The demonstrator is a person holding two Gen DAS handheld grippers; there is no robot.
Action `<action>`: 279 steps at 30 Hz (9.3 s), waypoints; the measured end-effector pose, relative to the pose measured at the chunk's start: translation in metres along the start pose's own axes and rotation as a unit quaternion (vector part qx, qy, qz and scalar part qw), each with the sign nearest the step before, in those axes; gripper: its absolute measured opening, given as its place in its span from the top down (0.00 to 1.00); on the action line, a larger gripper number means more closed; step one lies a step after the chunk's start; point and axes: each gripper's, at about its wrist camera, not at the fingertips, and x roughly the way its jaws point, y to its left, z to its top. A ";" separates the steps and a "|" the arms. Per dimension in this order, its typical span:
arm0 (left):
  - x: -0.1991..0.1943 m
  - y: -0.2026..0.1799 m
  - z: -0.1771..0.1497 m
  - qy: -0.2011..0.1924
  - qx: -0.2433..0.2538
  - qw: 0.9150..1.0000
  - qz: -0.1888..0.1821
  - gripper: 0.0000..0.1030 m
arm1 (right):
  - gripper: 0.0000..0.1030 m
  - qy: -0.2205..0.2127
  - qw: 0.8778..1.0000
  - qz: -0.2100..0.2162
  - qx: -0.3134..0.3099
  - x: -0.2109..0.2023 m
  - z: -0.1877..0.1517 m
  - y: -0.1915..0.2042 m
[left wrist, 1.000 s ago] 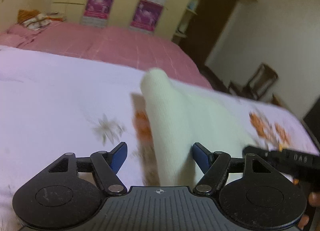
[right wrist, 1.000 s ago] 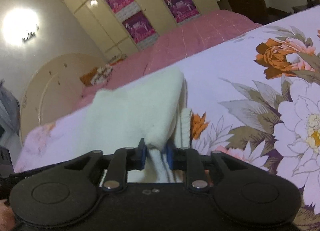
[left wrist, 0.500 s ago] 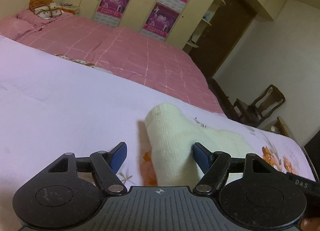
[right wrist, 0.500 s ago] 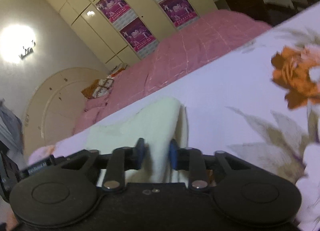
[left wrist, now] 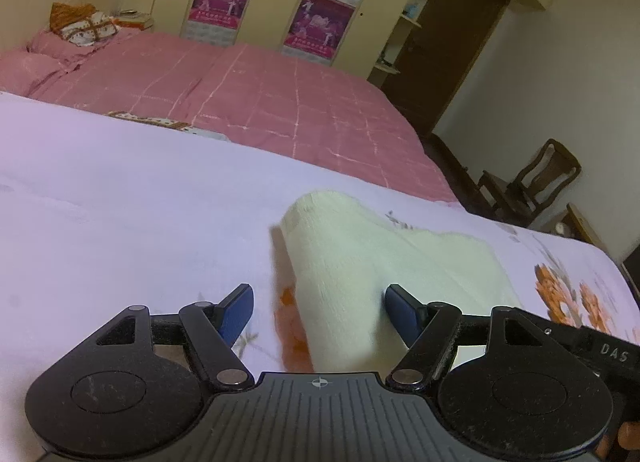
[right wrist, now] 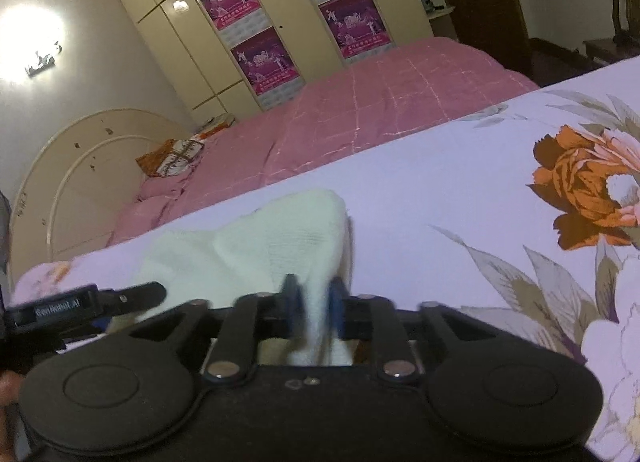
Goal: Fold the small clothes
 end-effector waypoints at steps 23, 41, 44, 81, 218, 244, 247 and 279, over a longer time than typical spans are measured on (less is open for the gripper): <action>-0.080 0.007 -0.086 0.041 0.010 0.999 -0.035 0.30 | 0.65 0.065 0.994 0.067 0.053 -0.066 -0.052 -0.009; -0.123 0.009 -0.115 0.058 0.028 0.996 -0.054 0.30 | 0.87 0.081 0.996 -0.004 0.024 -0.084 -0.066 0.002; -0.133 0.021 -0.118 0.051 0.007 0.997 -0.060 0.30 | 0.78 0.068 0.997 -0.001 0.022 -0.101 -0.070 0.006; -0.047 0.004 -0.026 -0.023 0.035 0.999 -0.015 0.29 | 0.95 0.006 0.998 -0.019 -0.067 -0.028 -0.007 0.010; -0.399 0.084 -0.244 -0.065 0.052 0.989 0.122 0.00 | 0.25 0.087 0.975 0.013 -0.202 -0.182 -0.204 0.232; -0.557 0.020 -0.322 -0.110 0.091 0.986 0.091 0.00 | 0.01 -0.027 0.986 -0.050 -0.155 -0.380 -0.285 0.273; -0.562 0.020 -0.319 -0.117 0.091 0.985 0.092 0.00 | 0.01 -0.035 0.985 -0.050 -0.158 -0.383 -0.285 0.277; -0.566 0.003 -0.324 -0.125 0.096 0.983 0.093 0.00 | 0.01 -0.059 0.983 -0.054 -0.164 -0.401 -0.282 0.277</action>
